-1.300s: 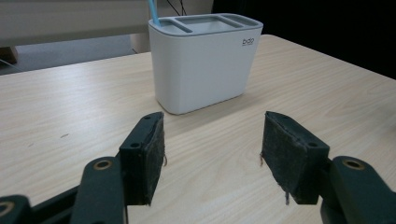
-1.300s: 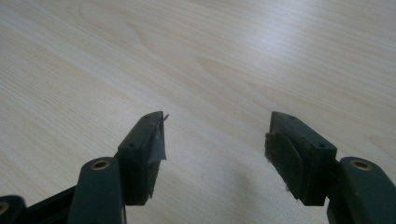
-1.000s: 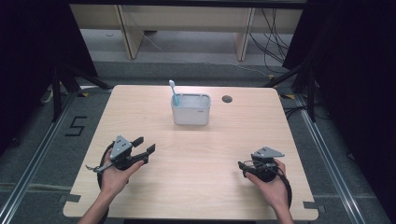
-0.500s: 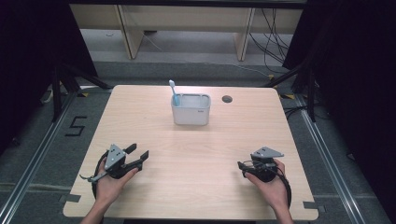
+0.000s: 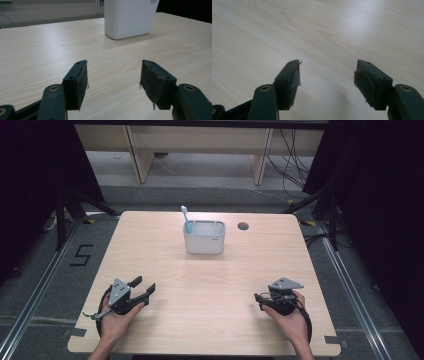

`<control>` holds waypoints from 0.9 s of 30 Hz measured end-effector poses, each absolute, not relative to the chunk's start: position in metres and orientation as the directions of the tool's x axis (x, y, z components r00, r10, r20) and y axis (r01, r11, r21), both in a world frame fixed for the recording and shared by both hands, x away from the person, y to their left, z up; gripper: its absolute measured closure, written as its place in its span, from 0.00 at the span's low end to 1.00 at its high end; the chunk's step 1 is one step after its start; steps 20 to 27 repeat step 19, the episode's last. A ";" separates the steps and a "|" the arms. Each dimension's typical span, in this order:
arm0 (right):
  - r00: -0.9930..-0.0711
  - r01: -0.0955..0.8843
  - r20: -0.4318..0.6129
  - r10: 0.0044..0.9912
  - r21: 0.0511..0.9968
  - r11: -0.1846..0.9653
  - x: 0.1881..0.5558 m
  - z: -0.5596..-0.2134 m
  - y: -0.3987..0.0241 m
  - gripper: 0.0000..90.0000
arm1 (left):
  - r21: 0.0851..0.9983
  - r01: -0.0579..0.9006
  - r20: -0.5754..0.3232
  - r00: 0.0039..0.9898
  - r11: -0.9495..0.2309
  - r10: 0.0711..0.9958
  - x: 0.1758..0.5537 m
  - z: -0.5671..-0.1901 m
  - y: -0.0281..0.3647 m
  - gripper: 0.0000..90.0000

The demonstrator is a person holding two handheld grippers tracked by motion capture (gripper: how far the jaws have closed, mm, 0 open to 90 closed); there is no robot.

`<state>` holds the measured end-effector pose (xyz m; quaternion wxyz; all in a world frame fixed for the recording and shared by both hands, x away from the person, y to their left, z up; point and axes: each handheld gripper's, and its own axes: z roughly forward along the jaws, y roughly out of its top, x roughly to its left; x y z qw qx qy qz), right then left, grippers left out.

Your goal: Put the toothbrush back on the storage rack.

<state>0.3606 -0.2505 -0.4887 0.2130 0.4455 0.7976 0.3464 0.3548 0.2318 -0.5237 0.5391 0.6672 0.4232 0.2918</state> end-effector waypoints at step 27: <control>-0.519 0.556 -0.047 0.853 0.739 0.379 0.363 -0.493 -0.251 0.41 | 0.972 0.224 -0.032 0.425 -0.072 0.905 0.350 -0.523 0.231 0.38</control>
